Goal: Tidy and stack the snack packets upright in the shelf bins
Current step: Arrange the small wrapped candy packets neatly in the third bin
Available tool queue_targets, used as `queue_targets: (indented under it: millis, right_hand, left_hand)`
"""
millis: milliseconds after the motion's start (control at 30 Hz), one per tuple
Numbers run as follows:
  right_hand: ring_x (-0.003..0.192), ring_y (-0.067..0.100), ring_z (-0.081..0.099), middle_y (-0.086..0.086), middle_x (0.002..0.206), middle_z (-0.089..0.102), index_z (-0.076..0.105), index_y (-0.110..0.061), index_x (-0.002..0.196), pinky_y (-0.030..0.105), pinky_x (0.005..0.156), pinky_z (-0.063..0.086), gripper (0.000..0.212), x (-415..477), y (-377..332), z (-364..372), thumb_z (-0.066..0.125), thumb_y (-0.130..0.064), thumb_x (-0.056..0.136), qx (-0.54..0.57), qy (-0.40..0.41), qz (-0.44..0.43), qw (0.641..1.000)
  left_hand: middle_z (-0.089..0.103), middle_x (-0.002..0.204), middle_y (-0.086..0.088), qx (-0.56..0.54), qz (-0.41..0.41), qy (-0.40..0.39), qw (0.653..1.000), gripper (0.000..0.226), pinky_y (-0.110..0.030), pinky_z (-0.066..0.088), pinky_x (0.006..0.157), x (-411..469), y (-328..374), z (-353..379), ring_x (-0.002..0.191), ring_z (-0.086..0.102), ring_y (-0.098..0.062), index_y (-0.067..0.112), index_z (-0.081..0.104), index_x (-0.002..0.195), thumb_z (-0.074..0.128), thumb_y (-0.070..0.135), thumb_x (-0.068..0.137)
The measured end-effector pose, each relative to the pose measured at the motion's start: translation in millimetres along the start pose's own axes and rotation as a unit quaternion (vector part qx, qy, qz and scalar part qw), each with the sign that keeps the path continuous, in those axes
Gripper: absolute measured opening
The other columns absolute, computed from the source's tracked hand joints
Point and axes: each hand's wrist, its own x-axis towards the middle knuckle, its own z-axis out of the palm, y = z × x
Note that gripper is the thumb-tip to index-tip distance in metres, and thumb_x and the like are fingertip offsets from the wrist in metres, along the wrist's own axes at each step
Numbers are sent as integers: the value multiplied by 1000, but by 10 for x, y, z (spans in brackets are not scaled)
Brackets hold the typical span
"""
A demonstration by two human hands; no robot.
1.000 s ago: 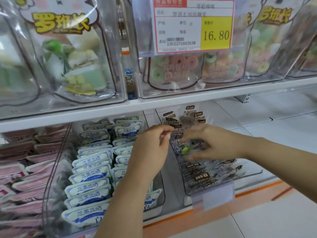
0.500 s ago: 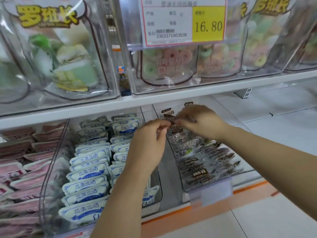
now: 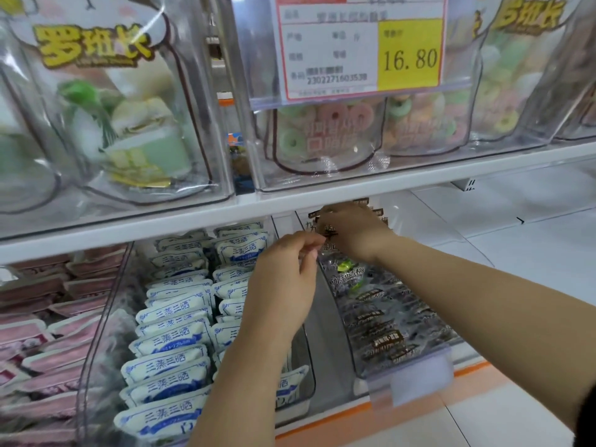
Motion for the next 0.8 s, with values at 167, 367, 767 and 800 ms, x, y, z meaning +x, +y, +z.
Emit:
queue_targets:
  millis: [167,367,767,800]
  right_hand:
    - [104,25,55,0,117,55,66,-24,104,30,79,44,27,-169,31,-27,53,-7,89,-35,-5,32,999]
    - [115,21,50,-5,129,55,68,-26,107,33,94,40,23,-471,133,-77,51,-28,92,17,11,48,999]
    - [93,11,55,1,117,66,67,-17,112,20,84,39,26,-703,376,-56,47,-15,95,231,-59,43,970]
    - [89,11,55,2,113,67,67,-18,111,20,80,39,26,-701,398,-46,48,-15,94,235,-52,48,969]
  left_hand:
    - [66,105,13,10,3,8,1000,24,4,33,72,19,-25,-11,95,56,2,25,66,110,53,13,93]
    - [67,107,9,60,7,0,998,25,-4,38,74,20,83,-11,98,59,-5,22,66,110,52,11,93]
    - [69,110,-2,312,63,-259,912,23,-27,47,86,1023,241,348,96,63,-16,11,68,110,54,22,94]
    - [70,101,-2,337,68,-308,887,25,-27,47,80,1076,236,381,86,63,-15,8,70,106,55,24,94]
